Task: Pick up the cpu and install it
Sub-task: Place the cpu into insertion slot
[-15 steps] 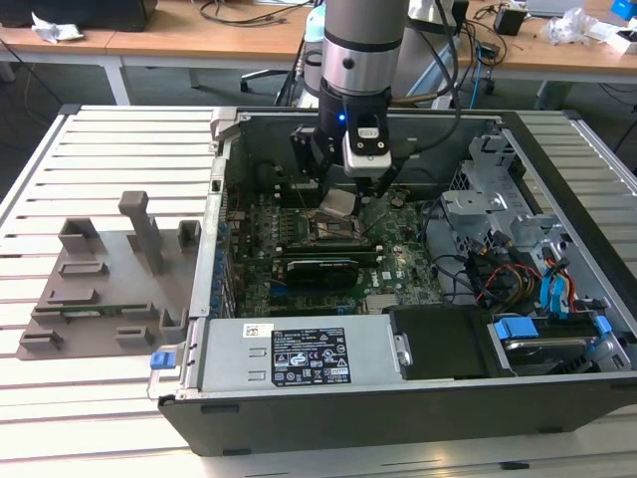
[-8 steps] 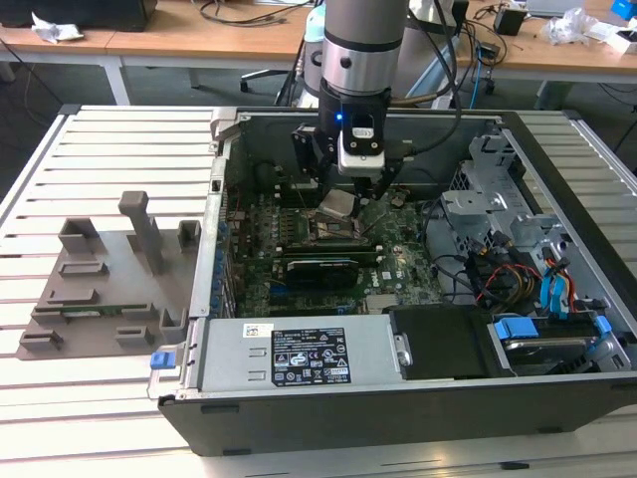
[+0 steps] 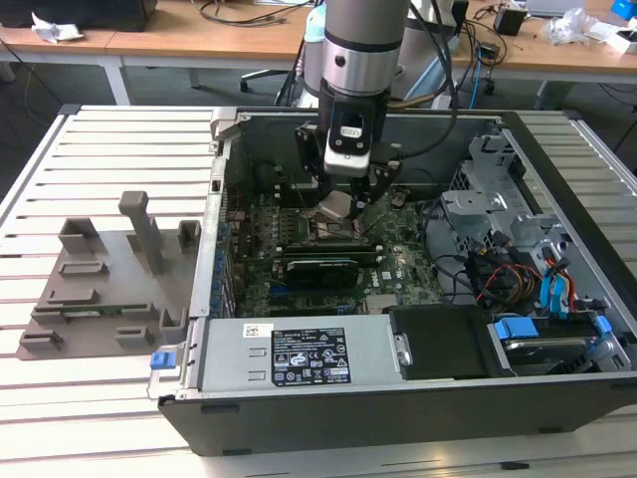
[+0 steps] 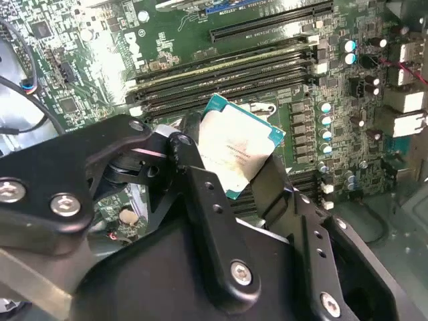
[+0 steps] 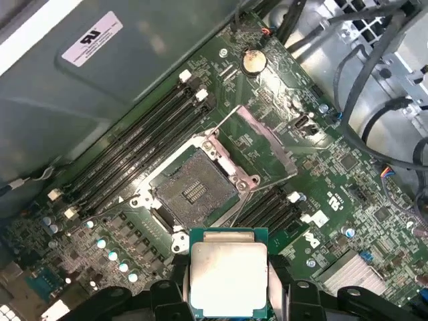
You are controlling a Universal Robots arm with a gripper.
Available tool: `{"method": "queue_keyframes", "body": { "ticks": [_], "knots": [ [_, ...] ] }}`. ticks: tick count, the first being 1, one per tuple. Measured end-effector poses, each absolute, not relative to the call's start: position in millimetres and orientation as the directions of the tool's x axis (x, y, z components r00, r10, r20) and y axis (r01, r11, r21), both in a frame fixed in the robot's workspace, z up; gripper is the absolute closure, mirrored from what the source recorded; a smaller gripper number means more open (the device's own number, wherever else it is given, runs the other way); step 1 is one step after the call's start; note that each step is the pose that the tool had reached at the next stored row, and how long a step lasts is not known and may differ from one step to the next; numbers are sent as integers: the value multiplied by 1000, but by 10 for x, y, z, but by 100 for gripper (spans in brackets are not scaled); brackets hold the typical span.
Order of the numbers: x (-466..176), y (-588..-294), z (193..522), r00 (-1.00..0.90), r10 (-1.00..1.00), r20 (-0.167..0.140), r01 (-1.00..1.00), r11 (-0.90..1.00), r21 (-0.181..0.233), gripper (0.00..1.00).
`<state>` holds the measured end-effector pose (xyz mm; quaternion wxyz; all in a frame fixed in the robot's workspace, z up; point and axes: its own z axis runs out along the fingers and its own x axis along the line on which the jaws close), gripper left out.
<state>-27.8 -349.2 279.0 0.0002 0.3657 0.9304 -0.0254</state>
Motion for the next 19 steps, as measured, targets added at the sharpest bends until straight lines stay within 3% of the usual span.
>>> {"method": "queue_keyframes", "body": {
  "ticks": [19],
  "knots": [
    [-278, -3492, 2781, -552, 832, -52, 833, 548, -73, 45]
  ]
}}
